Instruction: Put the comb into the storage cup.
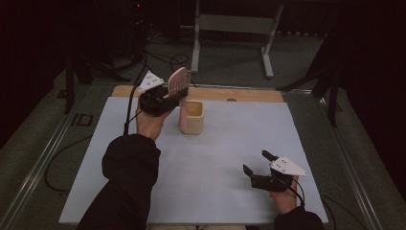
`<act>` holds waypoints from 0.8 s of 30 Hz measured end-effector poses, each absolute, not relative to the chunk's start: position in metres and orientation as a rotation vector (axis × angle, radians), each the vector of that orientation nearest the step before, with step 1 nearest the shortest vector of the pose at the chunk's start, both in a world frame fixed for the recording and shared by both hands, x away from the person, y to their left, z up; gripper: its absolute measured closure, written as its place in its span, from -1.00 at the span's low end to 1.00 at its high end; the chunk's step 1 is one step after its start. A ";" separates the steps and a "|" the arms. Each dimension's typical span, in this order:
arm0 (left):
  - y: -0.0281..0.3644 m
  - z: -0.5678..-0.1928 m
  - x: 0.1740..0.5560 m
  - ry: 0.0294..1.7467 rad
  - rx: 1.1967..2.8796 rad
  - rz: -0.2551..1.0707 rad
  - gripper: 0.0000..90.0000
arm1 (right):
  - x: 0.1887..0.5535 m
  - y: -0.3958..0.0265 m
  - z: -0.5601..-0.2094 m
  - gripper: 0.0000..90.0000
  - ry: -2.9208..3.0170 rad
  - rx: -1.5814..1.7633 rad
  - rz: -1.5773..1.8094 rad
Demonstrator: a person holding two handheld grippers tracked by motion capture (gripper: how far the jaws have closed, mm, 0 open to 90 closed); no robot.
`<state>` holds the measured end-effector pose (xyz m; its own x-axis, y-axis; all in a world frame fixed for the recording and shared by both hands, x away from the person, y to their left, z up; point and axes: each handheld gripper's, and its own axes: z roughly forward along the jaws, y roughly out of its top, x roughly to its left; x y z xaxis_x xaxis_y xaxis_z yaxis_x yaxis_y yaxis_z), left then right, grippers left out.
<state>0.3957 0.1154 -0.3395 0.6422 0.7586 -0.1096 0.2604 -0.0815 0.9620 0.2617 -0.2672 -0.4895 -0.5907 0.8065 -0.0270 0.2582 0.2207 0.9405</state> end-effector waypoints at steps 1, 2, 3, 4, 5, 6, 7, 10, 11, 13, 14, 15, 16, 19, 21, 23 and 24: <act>0.115 -0.339 0.397 0.852 1.647 0.512 0.43 | 0.262 -0.267 -0.489 -0.78 1.975 0.978 1.368; 0.115 -0.338 0.398 0.851 1.647 0.515 0.43 | 0.262 -0.267 -0.489 -0.78 1.975 0.980 1.369; 0.115 -0.337 0.399 0.851 1.648 0.519 0.43 | 0.262 -0.267 -0.489 -0.78 1.975 0.980 1.370; 0.114 -0.336 0.400 0.852 1.648 0.521 0.43 | 0.262 -0.267 -0.489 -0.78 1.975 0.979 1.369; 0.114 -0.335 0.401 0.853 1.647 0.523 0.43 | 0.262 -0.267 -0.489 -0.78 1.975 0.979 1.369; 0.114 -0.334 0.401 0.853 1.647 0.526 0.43 | 0.262 -0.267 -0.489 -0.78 1.975 0.979 1.369; 0.113 -0.334 0.402 0.852 1.646 0.527 0.43 | 0.262 -0.267 -0.489 -0.78 1.975 0.978 1.370; 0.111 -0.332 0.405 0.853 1.648 0.537 0.43 | 0.262 -0.268 -0.489 -0.78 1.975 0.977 1.372; 0.111 -0.331 0.406 0.851 1.651 0.541 0.43 | 0.262 -0.268 -0.489 -0.78 1.974 0.977 1.373; 0.110 -0.331 0.406 0.851 1.653 0.545 0.43 | 0.262 -0.268 -0.490 -0.78 1.975 0.976 1.377; 0.108 -0.329 0.408 0.849 1.663 0.556 0.43 | 0.262 -0.268 -0.490 -0.78 1.974 0.976 1.377; 0.107 -0.329 0.409 0.850 1.669 0.564 0.43 | 0.262 -0.268 -0.490 -0.78 1.974 0.976 1.378; 0.106 -0.328 0.410 0.850 1.670 0.571 0.43 | 0.262 -0.268 -0.490 -0.78 1.974 0.976 1.378; 0.104 -0.326 0.412 0.849 1.676 0.581 0.43 | 0.262 -0.268 -0.490 -0.78 1.974 0.979 1.379; 0.102 -0.324 0.415 0.848 1.684 0.594 0.43 | 0.262 -0.269 -0.489 -0.78 1.971 0.982 1.378; 0.100 -0.323 0.417 0.849 1.689 0.609 0.43 | 0.262 -0.269 -0.489 -0.78 1.969 0.983 1.381; 0.100 -0.323 0.417 0.849 1.689 0.609 0.43 | 0.262 -0.269 -0.489 -0.78 1.969 0.983 1.386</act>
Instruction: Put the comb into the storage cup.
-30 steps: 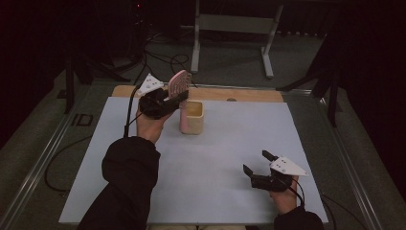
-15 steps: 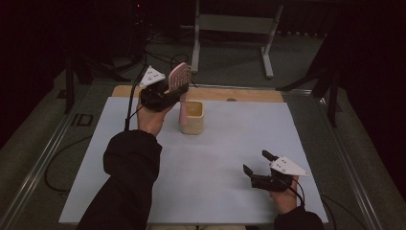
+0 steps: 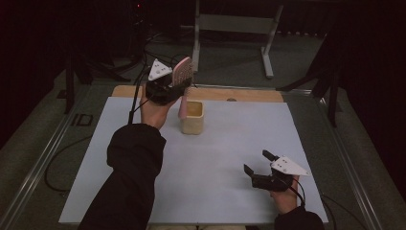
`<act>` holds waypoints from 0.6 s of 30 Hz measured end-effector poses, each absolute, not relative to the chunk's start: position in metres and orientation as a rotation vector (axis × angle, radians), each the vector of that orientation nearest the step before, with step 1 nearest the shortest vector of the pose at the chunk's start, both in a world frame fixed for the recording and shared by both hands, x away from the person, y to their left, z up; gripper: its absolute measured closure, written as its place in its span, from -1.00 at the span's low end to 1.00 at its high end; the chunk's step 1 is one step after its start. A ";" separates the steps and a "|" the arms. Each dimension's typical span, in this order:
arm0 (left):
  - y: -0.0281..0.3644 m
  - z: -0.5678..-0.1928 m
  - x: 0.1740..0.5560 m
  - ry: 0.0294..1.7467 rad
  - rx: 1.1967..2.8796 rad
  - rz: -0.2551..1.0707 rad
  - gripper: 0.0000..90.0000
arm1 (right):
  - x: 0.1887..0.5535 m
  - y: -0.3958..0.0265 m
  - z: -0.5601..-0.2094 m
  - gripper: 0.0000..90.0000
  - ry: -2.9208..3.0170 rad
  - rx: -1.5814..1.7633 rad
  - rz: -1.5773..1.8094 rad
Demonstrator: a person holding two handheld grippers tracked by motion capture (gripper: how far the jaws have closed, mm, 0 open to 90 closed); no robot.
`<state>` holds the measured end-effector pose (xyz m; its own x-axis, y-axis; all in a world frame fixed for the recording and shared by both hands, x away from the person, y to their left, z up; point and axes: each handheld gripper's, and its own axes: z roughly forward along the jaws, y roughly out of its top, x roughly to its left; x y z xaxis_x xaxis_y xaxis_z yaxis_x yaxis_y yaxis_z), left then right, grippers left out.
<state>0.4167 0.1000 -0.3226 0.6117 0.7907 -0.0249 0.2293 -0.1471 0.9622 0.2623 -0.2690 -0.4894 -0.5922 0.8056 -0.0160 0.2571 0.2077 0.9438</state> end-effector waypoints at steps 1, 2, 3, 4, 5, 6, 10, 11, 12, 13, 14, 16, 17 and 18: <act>0.099 -0.321 0.419 0.851 1.689 0.616 0.43 | 0.262 -0.269 -0.489 -0.78 1.970 0.983 1.387; 0.098 -0.320 0.420 0.852 1.686 0.621 0.43 | 0.262 -0.269 -0.489 -0.78 1.970 0.983 1.386; 0.098 -0.320 0.421 0.852 1.686 0.624 0.43 | 0.262 -0.269 -0.489 -0.78 1.970 0.983 1.386; 0.098 -0.320 0.422 0.856 1.685 0.627 0.43 | 0.262 -0.269 -0.489 -0.78 1.971 0.982 1.386; 0.097 -0.320 0.423 0.856 1.686 0.630 0.43 | 0.262 -0.269 -0.489 -0.78 1.968 0.985 1.388; 0.097 -0.320 0.423 0.856 1.686 0.630 0.43 | 0.262 -0.269 -0.489 -0.78 1.967 0.986 1.389; 0.096 -0.319 0.428 0.860 1.674 0.641 0.43 | 0.262 -0.270 -0.488 -0.78 1.964 0.985 1.389; 0.095 -0.319 0.428 0.859 1.674 0.640 0.43 | 0.262 -0.270 -0.488 -0.78 1.964 0.985 1.391; 0.095 -0.319 0.428 0.859 1.674 0.640 0.43 | 0.262 -0.270 -0.488 -0.78 1.964 0.985 1.391; 0.095 -0.319 0.430 0.859 1.674 0.640 0.43 | 0.262 -0.270 -0.488 -0.78 1.964 0.985 1.391; 0.094 -0.319 0.430 0.858 1.673 0.642 0.43 | 0.262 -0.270 -0.488 -0.78 1.964 0.985 1.391; 0.093 -0.319 0.431 0.858 1.674 0.640 0.43 | 0.262 -0.270 -0.488 -0.78 1.964 0.986 1.392; 0.092 -0.320 0.432 0.858 1.673 0.642 0.43 | 0.262 -0.270 -0.488 -0.78 1.964 0.985 1.392; 0.092 -0.320 0.433 0.857 1.675 0.645 0.43 | 0.262 -0.270 -0.488 -0.78 1.963 0.985 1.394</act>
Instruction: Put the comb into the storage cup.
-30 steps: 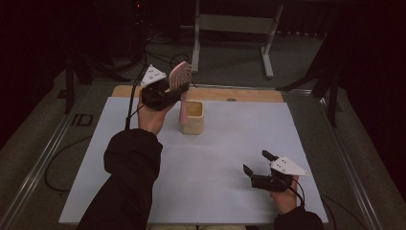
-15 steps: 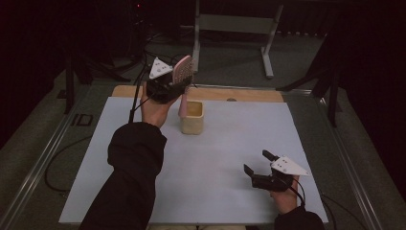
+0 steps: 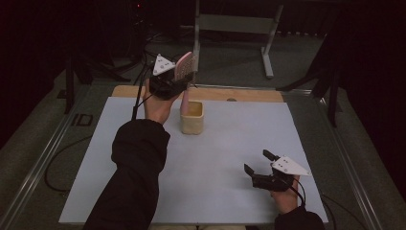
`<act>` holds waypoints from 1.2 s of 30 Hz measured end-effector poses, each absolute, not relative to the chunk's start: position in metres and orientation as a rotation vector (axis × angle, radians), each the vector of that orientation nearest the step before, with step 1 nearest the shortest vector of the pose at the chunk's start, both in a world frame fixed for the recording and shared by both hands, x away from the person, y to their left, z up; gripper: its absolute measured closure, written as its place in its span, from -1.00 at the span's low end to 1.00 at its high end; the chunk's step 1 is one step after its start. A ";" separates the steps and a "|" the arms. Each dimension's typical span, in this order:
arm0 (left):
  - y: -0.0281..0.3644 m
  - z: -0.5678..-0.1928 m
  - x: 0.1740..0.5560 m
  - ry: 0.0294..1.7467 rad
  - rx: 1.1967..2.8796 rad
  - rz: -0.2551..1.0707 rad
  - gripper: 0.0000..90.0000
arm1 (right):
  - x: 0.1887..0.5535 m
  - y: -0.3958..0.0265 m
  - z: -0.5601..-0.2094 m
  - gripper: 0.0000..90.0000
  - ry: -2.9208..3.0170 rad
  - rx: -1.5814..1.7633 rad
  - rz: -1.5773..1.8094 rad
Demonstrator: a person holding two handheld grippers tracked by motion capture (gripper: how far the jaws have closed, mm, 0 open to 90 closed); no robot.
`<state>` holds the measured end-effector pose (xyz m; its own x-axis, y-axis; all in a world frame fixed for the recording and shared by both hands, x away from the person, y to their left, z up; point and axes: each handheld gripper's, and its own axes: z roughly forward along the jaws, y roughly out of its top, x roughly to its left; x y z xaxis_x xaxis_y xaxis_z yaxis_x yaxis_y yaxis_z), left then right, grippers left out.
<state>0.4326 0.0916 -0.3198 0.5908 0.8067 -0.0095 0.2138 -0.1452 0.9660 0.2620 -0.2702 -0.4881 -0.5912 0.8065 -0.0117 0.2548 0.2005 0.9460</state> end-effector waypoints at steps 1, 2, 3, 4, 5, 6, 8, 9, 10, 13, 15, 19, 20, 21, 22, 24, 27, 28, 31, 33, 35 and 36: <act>0.092 -0.320 0.433 0.857 1.675 0.645 0.43 | 0.262 -0.270 -0.488 -0.78 1.963 0.985 1.394; 0.091 -0.320 0.434 0.860 1.673 0.649 0.43 | 0.262 -0.270 -0.488 -0.78 1.962 0.983 1.394; 0.090 -0.320 0.434 0.862 1.672 0.653 0.43 | 0.262 -0.271 -0.488 -0.78 1.962 0.988 1.396; 0.090 -0.321 0.435 0.863 1.671 0.655 0.43 | 0.262 -0.271 -0.488 -0.78 1.962 0.988 1.396; 0.089 -0.321 0.435 0.864 1.668 0.657 0.43 | 0.262 -0.271 -0.488 -0.78 1.962 0.989 1.396; 0.089 -0.321 0.436 0.866 1.668 0.659 0.43 | 0.262 -0.271 -0.488 -0.78 1.962 0.990 1.398; 0.089 -0.322 0.437 0.871 1.665 0.659 0.43 | 0.262 -0.271 -0.488 -0.78 1.960 0.989 1.395; 0.089 -0.322 0.437 0.871 1.665 0.659 0.43 | 0.262 -0.271 -0.488 -0.78 1.960 0.989 1.395; 0.089 -0.323 0.439 0.875 1.664 0.659 0.43 | 0.262 -0.271 -0.488 -0.78 1.961 0.988 1.399; 0.088 -0.324 0.441 0.876 1.665 0.657 0.43 | 0.262 -0.271 -0.488 -0.78 1.961 0.988 1.400; 0.087 -0.326 0.442 0.879 1.668 0.656 0.43 | 0.262 -0.271 -0.488 -0.78 1.961 0.990 1.404; 0.085 -0.329 0.443 0.879 1.676 0.657 0.43 | 0.262 -0.271 -0.488 -0.78 1.961 0.989 1.404; 0.084 -0.329 0.443 0.878 1.676 0.656 0.43 | 0.262 -0.271 -0.488 -0.78 1.961 0.990 1.404; 0.083 -0.330 0.443 0.878 1.675 0.656 0.43 | 0.262 -0.271 -0.488 -0.78 1.961 0.990 1.404; 0.083 -0.330 0.444 0.877 1.678 0.657 0.43 | 0.262 -0.271 -0.488 -0.78 1.961 0.990 1.404; 0.082 -0.330 0.444 0.878 1.679 0.658 0.43 | 0.262 -0.271 -0.488 -0.78 1.961 0.990 1.405; 0.080 -0.332 0.444 0.872 1.690 0.666 0.43 | 0.262 -0.272 -0.488 -0.78 1.960 0.989 1.406; 0.079 -0.332 0.444 0.871 1.691 0.666 0.43 | 0.262 -0.272 -0.488 -0.78 1.962 0.989 1.405; 0.079 -0.332 0.443 0.871 1.691 0.667 0.43 | 0.262 -0.272 -0.488 -0.78 1.959 0.989 1.403; 0.078 -0.333 0.443 0.870 1.694 0.669 0.43 | 0.262 -0.272 -0.487 -0.78 1.958 0.989 1.404; 0.077 -0.333 0.443 0.867 1.697 0.670 0.43 | 0.262 -0.272 -0.487 -0.78 1.958 0.990 1.404; 0.077 -0.333 0.443 0.867 1.697 0.670 0.43 | 0.262 -0.272 -0.487 -0.78 1.958 0.991 1.404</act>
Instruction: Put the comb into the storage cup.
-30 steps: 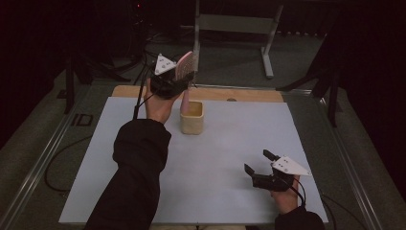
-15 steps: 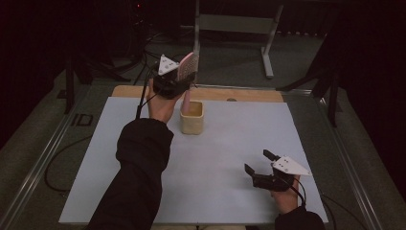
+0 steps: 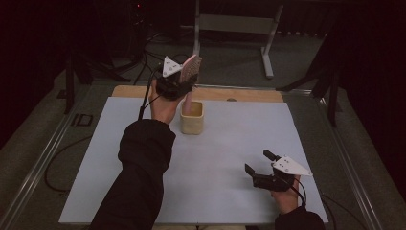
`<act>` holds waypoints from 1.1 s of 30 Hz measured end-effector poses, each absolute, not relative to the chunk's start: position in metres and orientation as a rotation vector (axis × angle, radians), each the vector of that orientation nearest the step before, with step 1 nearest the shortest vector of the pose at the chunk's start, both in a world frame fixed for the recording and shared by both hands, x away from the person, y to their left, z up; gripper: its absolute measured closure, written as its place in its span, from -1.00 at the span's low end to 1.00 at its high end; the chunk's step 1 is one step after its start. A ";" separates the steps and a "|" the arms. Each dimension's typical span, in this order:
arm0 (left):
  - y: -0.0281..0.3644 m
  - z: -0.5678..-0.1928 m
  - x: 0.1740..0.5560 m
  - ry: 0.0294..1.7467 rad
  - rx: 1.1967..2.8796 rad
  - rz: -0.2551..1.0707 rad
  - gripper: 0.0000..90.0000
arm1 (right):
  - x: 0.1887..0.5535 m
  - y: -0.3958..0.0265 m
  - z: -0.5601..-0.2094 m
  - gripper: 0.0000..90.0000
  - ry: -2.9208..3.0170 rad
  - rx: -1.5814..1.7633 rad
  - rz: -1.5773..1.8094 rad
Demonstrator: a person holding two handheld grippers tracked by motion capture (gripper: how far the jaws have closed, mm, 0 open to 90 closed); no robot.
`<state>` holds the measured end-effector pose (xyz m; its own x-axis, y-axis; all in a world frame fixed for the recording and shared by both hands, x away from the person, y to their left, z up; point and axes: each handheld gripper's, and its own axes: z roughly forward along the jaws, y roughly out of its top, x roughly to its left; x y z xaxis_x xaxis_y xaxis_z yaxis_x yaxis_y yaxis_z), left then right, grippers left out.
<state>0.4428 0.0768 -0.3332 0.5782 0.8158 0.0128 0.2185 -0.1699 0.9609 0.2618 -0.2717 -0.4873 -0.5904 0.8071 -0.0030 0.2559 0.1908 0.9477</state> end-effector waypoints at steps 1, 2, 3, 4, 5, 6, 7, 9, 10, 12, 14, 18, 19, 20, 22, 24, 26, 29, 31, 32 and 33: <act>0.076 -0.333 0.442 0.866 1.697 0.671 0.43 | 0.262 -0.272 -0.487 -0.78 1.957 0.991 1.404; 0.075 -0.334 0.442 0.865 1.700 0.672 0.43 | 0.262 -0.272 -0.487 -0.78 1.959 0.990 1.403; 0.075 -0.334 0.442 0.863 1.703 0.673 0.43 | 0.262 -0.272 -0.487 -0.78 1.959 0.990 1.403; 0.074 -0.334 0.442 0.863 1.705 0.675 0.43 | 0.262 -0.272 -0.487 -0.78 1.959 0.990 1.403; 0.074 -0.335 0.442 0.863 1.706 0.675 0.43 | 0.262 -0.272 -0.487 -0.78 1.959 0.990 1.403; 0.074 -0.335 0.442 0.860 1.710 0.675 0.43 | 0.262 -0.272 -0.487 -0.78 1.957 0.991 1.403; 0.073 -0.335 0.442 0.860 1.710 0.676 0.43 | 0.262 -0.272 -0.487 -0.78 1.957 0.992 1.401; 0.072 -0.336 0.442 0.861 1.711 0.677 0.43 | 0.262 -0.272 -0.487 -0.78 1.956 0.991 1.401; 0.072 -0.336 0.441 0.861 1.714 0.677 0.43 | 0.262 -0.272 -0.487 -0.77 1.956 0.992 1.401; 0.072 -0.336 0.442 0.860 1.715 0.678 0.43 | 0.262 -0.272 -0.487 -0.77 1.956 0.992 1.401; 0.071 -0.337 0.441 0.858 1.716 0.676 0.43 | 0.262 -0.272 -0.487 -0.78 1.956 0.991 1.402; 0.070 -0.337 0.441 0.858 1.719 0.677 0.43 | 0.262 -0.272 -0.487 -0.77 1.955 0.993 1.402; 0.070 -0.338 0.441 0.857 1.721 0.678 0.43 | 0.262 -0.272 -0.487 -0.78 1.955 0.991 1.402; 0.070 -0.338 0.441 0.857 1.722 0.678 0.43 | 0.262 -0.272 -0.487 -0.77 1.955 0.991 1.402; 0.069 -0.338 0.441 0.857 1.723 0.678 0.43 | 0.262 -0.272 -0.487 -0.77 1.956 0.991 1.402; 0.069 -0.338 0.441 0.855 1.726 0.679 0.43 | 0.262 -0.272 -0.487 -0.77 1.956 0.991 1.402; 0.068 -0.339 0.441 0.853 1.727 0.678 0.43 | 0.262 -0.272 -0.487 -0.78 1.956 0.992 1.402; 0.066 -0.340 0.440 0.850 1.734 0.678 0.43 | 0.262 -0.272 -0.487 -0.78 1.955 0.992 1.403; 0.065 -0.341 0.440 0.847 1.739 0.680 0.43 | 0.262 -0.272 -0.487 -0.77 1.955 0.992 1.403; 0.064 -0.342 0.440 0.847 1.741 0.678 0.43 | 0.262 -0.272 -0.487 -0.78 1.955 0.990 1.403; 0.064 -0.342 0.440 0.845 1.744 0.680 0.43 | 0.262 -0.272 -0.487 -0.77 1.955 0.992 1.403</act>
